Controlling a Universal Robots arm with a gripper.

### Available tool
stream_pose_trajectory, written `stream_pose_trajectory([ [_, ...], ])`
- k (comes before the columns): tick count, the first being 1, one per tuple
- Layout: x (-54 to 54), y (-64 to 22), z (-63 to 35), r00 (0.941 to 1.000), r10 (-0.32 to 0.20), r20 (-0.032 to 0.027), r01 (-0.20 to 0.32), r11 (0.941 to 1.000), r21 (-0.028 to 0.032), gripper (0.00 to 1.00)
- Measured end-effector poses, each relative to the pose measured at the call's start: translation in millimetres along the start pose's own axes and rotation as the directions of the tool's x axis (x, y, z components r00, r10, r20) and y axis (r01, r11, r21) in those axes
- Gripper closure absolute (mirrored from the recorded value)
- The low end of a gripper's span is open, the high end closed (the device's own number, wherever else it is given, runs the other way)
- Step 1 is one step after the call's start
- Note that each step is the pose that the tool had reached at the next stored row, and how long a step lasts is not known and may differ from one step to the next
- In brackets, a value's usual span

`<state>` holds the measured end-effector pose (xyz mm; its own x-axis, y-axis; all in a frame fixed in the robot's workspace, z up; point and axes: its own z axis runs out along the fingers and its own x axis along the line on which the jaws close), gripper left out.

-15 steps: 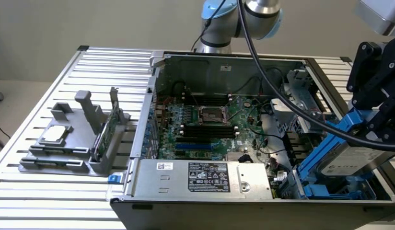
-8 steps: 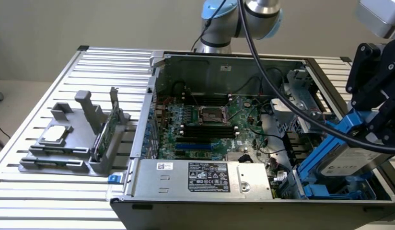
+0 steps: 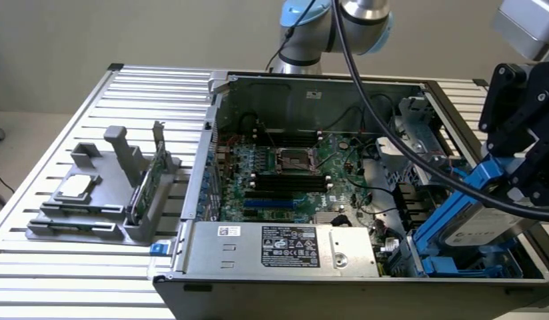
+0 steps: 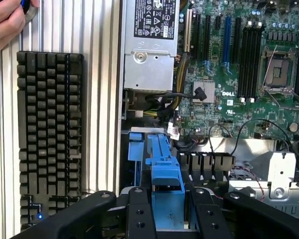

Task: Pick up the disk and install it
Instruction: 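Insert the disk into the insertion slot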

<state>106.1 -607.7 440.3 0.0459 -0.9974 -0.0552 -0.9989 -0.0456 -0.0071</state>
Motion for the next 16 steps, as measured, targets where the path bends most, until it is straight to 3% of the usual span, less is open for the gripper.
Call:
stream_pose_trajectory([
  [8, 1.0, -0.5, 3.1, 0.9998, -0.018, 0.0039, 0.018, 0.9998, -0.0012, 0.67],
  [16, 1.7, -5.9, 6.7, 0.9995, -0.029, 0.0129, 0.029, 0.9996, -0.0022, 0.67],
])
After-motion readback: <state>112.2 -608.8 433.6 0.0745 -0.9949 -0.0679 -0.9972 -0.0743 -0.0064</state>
